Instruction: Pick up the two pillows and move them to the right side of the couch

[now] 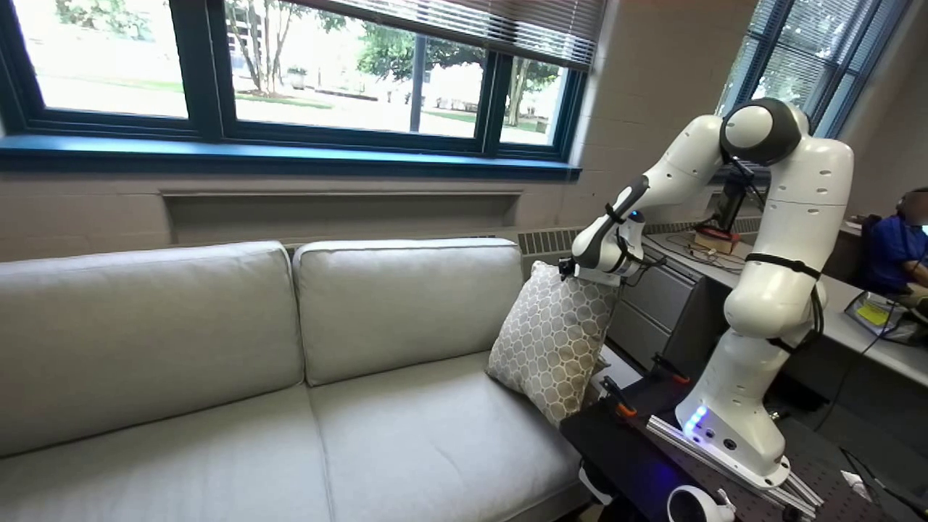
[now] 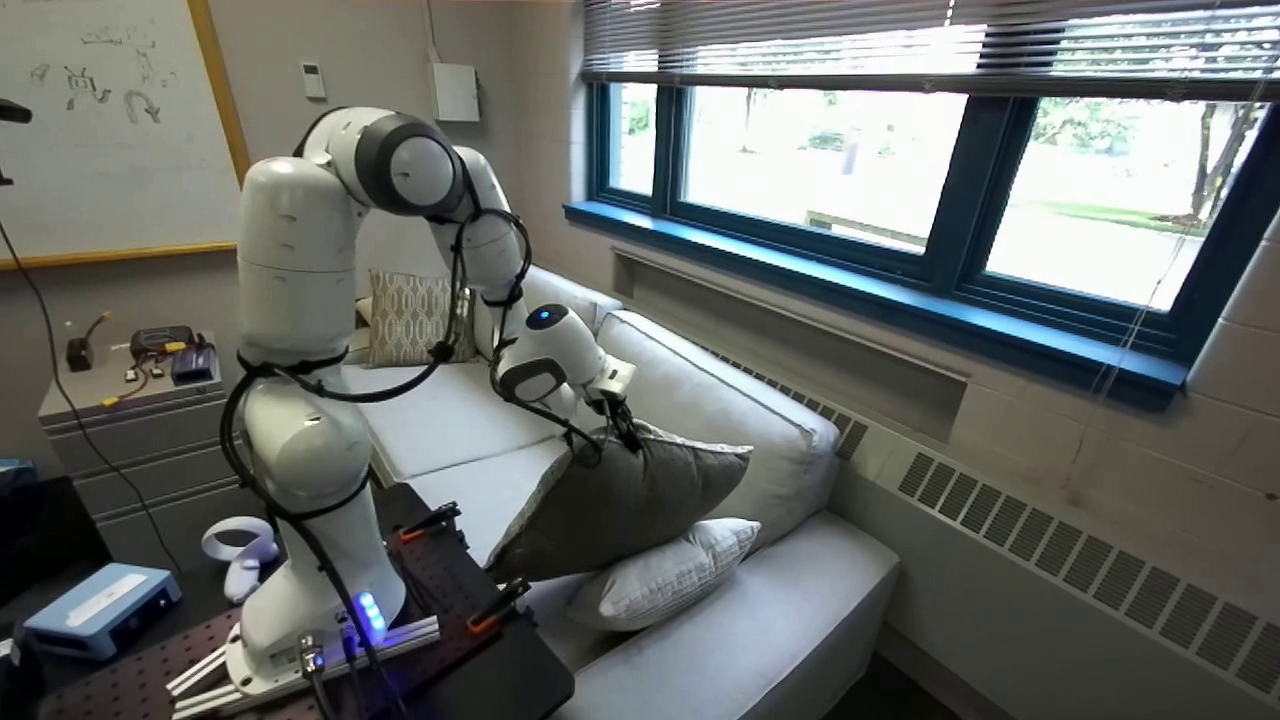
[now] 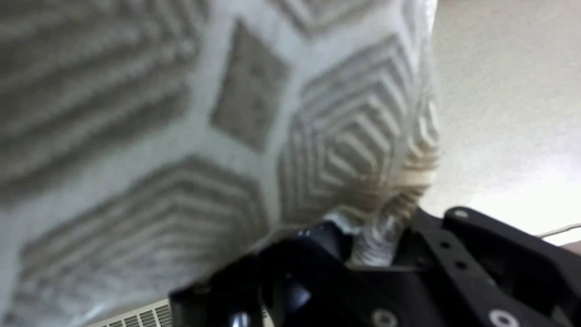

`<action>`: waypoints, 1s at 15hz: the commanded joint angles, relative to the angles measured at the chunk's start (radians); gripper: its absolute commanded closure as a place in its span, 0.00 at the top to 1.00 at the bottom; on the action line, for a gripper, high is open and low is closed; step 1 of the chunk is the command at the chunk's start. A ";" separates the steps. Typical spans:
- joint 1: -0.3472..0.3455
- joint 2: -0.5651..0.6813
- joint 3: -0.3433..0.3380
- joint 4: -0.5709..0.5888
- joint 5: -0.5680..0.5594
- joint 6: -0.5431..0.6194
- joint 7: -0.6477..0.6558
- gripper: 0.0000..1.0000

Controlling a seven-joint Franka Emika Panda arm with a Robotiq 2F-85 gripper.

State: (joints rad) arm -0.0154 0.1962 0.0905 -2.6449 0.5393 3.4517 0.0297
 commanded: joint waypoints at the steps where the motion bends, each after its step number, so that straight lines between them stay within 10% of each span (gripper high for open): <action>1: 0.087 0.103 -0.063 0.100 0.002 0.014 0.042 0.01; 10: 0.321 0.264 -0.201 0.173 -0.014 0.002 0.115 0.00; 15: 0.190 0.309 -0.056 0.183 -0.133 0.001 0.225 0.00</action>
State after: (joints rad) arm 0.2710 0.4440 -0.0565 -2.5052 0.5087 3.4526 0.1501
